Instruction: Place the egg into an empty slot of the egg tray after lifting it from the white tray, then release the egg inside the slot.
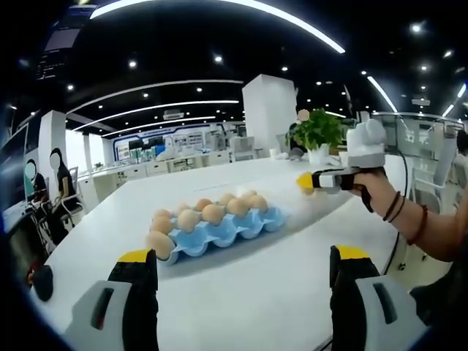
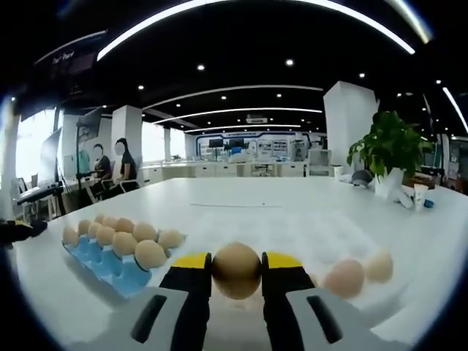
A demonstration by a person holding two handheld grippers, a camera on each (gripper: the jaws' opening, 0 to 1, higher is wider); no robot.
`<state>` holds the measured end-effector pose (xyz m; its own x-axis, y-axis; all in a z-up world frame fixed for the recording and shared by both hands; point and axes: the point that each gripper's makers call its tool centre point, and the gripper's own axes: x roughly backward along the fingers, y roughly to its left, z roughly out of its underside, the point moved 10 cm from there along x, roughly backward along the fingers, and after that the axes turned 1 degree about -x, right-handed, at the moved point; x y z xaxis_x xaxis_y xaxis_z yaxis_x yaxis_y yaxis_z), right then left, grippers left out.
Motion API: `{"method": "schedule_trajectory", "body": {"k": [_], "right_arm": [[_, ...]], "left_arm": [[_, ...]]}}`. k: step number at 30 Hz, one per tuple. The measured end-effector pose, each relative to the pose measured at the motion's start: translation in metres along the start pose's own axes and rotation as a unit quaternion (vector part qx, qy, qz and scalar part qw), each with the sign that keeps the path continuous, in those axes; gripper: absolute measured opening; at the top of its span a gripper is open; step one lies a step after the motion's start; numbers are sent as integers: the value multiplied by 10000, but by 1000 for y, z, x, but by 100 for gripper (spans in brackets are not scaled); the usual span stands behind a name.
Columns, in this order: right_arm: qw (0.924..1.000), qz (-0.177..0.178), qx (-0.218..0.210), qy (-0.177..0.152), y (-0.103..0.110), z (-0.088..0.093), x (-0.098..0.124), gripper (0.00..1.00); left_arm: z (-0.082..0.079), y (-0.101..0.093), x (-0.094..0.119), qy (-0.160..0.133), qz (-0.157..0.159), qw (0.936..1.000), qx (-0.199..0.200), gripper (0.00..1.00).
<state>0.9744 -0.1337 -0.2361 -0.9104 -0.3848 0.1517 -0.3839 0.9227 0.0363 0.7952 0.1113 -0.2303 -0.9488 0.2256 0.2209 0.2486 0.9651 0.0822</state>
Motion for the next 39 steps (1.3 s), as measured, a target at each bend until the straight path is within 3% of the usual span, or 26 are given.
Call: {"method": "schedule_trajectory", "body": {"k": [23, 39], "right_arm": [[9937, -1117, 108, 51, 65, -5, -7, 27], [9834, -1812, 78, 87, 104, -11, -21, 27]], "left_arm": [[-1, 2, 0, -12, 18, 10000, -44, 100], [0, 5, -1, 18, 22, 10000, -90, 100]]}}
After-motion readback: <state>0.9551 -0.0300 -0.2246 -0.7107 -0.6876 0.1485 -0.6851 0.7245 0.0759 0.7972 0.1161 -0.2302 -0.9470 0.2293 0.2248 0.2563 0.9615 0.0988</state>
